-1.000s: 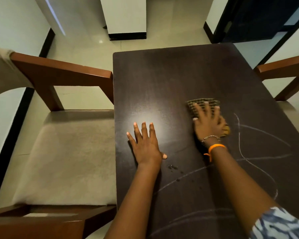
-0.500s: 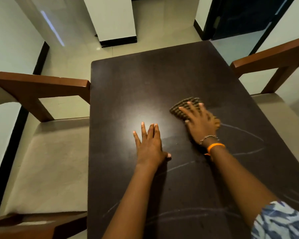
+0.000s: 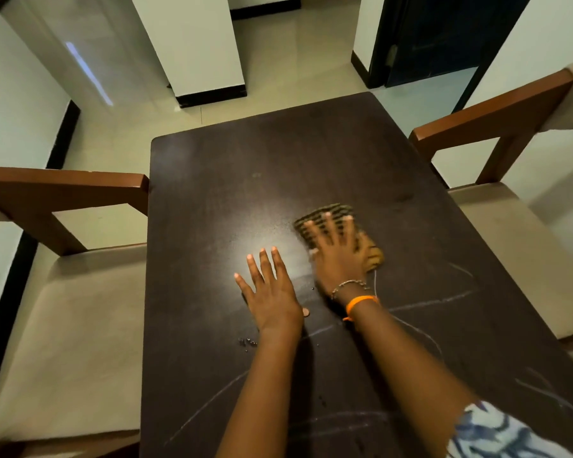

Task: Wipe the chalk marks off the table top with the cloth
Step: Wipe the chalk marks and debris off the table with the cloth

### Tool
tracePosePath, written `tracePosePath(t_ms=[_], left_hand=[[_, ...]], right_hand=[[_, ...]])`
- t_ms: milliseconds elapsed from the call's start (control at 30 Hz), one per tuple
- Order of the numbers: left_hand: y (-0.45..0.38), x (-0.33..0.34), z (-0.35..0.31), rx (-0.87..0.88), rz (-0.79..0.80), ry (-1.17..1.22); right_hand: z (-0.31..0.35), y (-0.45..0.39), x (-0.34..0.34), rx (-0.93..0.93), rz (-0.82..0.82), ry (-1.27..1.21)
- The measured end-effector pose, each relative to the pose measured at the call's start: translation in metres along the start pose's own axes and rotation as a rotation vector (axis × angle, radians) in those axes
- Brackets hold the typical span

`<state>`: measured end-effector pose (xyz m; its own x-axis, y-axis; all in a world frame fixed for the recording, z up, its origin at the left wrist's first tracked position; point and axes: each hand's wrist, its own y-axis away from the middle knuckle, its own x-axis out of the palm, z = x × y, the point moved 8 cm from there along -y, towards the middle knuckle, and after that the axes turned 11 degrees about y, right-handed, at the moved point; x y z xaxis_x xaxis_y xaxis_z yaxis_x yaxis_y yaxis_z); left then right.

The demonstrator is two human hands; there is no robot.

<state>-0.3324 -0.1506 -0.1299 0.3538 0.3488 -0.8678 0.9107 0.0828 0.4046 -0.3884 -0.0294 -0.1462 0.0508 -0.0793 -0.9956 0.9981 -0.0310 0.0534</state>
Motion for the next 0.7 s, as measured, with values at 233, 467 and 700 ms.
tracePosePath(t_ms=[233,467,700], left_hand=[[0.008,0.001,-0.004,-0.042,-0.015,-0.034],[-0.004,0.003,-0.013,-0.038,0.033,-0.113],[-0.006,-0.001,-0.006,-0.065,0.037,-0.116]], right_hand=[[0.027,0.008,0.005,-0.399,0.017,0.031],[-0.172,-0.022,-0.012,0.158,-0.051,0.04],[-0.154,-0.018,-0.012,0.357,-0.029,-0.017]])
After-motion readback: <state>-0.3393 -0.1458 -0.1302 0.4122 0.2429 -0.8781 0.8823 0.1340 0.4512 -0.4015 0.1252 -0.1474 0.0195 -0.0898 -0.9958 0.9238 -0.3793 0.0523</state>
